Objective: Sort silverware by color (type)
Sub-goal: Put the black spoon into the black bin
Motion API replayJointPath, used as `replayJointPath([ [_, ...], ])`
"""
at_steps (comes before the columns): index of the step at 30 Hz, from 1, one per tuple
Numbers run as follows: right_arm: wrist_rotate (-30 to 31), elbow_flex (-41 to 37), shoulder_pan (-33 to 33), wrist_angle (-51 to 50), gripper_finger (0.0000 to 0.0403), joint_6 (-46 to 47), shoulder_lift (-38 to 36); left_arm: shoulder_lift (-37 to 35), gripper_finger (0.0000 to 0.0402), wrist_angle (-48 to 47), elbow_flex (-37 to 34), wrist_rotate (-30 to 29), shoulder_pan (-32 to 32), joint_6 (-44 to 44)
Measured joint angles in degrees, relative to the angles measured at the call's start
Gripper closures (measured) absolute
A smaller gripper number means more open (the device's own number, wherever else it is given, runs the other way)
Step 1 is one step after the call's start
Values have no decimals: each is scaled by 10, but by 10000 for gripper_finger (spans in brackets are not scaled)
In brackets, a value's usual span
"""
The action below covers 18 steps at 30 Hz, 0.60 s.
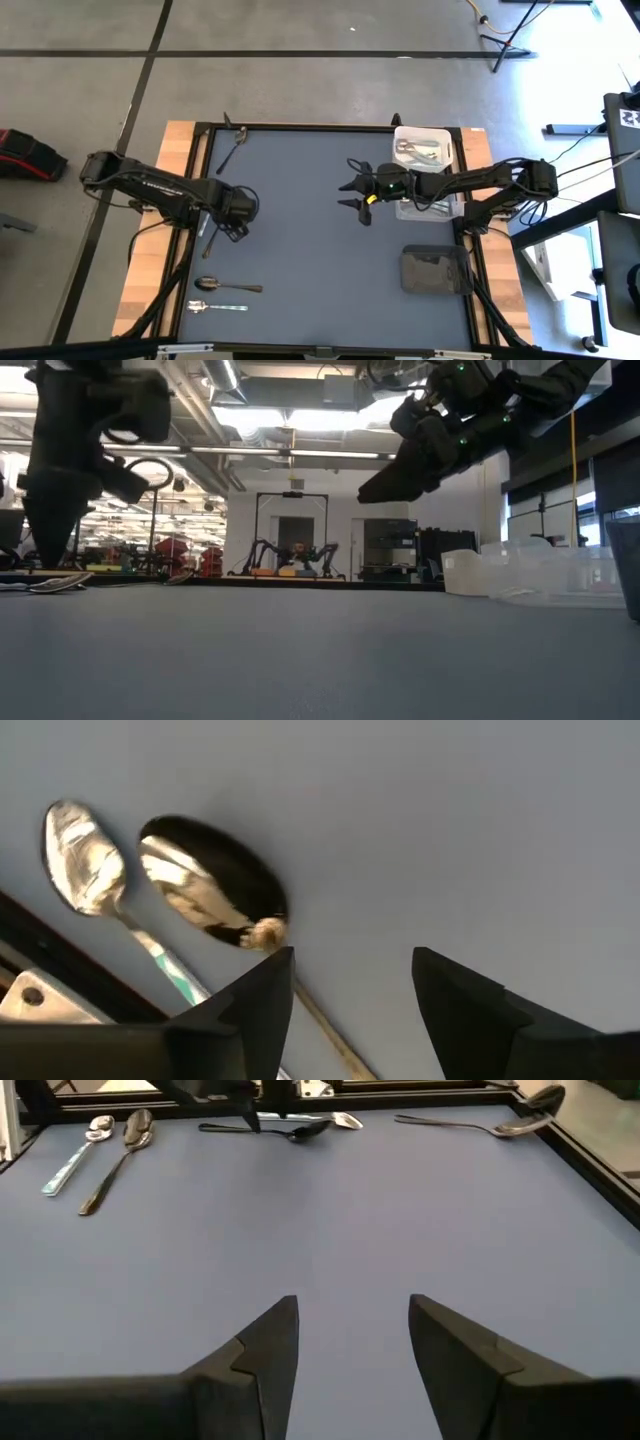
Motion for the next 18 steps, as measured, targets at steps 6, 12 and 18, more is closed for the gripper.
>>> replayJointPath([
  [6,1,1,1,3,226,0,0,0,209,0,-32,5,35,0],
  [12,1,1,1,3,226,0,0,11,217,9,-57,35,59,8],
  [18,1,1,1,3,226,0,0,43,232,25,-71,65,68,29],
])
